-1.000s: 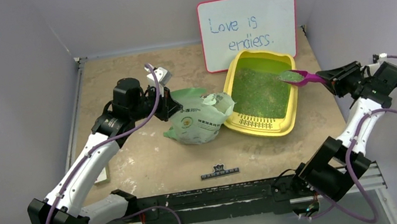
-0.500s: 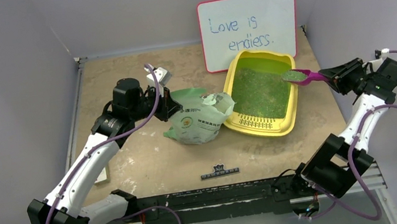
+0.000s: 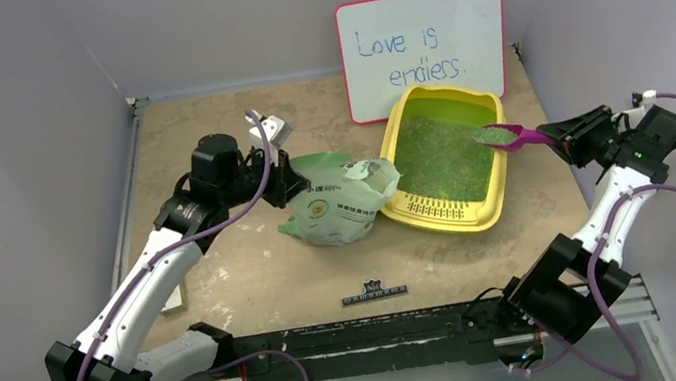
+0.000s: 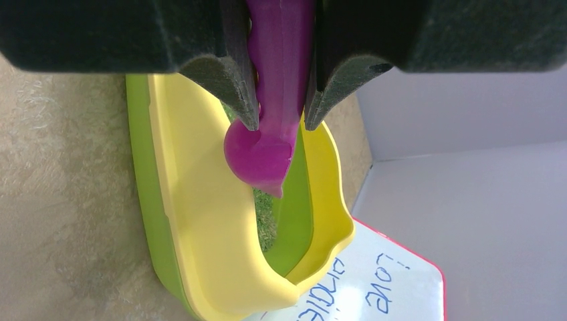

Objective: Fill the litter box with clean litter
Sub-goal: 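Pour the cat litter into the litter box, then scoop the cat litter from the cat litter bag.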

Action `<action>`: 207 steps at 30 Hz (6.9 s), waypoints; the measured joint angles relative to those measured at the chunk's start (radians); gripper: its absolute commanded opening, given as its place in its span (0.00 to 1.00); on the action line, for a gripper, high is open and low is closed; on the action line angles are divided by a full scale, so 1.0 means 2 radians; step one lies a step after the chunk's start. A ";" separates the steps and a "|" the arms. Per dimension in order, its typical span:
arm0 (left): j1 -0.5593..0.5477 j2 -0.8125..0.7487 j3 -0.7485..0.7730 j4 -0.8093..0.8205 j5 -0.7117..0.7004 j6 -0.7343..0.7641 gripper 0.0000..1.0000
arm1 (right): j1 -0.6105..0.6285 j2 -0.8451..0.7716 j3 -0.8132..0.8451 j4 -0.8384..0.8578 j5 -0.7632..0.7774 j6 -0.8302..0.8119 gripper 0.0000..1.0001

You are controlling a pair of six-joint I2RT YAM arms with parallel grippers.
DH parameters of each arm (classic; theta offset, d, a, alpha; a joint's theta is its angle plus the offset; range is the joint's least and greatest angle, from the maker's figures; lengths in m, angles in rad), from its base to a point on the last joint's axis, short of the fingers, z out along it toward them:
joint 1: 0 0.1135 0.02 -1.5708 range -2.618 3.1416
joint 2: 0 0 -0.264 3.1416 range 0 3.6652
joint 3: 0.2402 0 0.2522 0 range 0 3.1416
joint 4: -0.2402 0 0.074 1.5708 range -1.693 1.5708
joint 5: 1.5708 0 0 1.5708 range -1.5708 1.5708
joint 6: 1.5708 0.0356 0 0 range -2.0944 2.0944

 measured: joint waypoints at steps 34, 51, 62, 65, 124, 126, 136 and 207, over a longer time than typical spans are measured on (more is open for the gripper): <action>0.000 -0.007 -0.001 -0.002 0.000 -0.010 0.00 | 0.085 0.138 0.113 0.054 0.058 0.037 0.00; 0.000 -0.007 -0.001 -0.002 0.000 -0.009 0.00 | 0.137 0.136 0.121 0.052 0.075 0.039 0.00; 0.000 -0.009 -0.001 -0.003 -0.002 -0.009 0.00 | 0.157 0.103 0.090 0.046 0.078 0.031 0.00; 0.000 -0.009 -0.001 -0.003 -0.002 -0.010 0.00 | 0.157 0.071 0.065 0.032 0.076 0.020 0.00; -0.002 0.000 -0.005 0.011 0.004 -0.026 0.00 | 0.166 -0.098 0.146 -0.225 0.189 -0.169 0.00; -0.004 0.000 -0.005 0.011 0.004 -0.027 0.00 | 0.168 -0.088 0.150 -0.223 0.161 -0.168 0.00; -0.007 0.000 -0.005 0.012 0.004 -0.035 0.00 | 0.186 -0.075 0.154 -0.203 0.041 -0.130 0.00; -0.011 -0.005 -0.014 0.031 -0.021 -0.053 0.00 | 0.700 0.177 0.287 -0.210 0.383 -0.089 0.00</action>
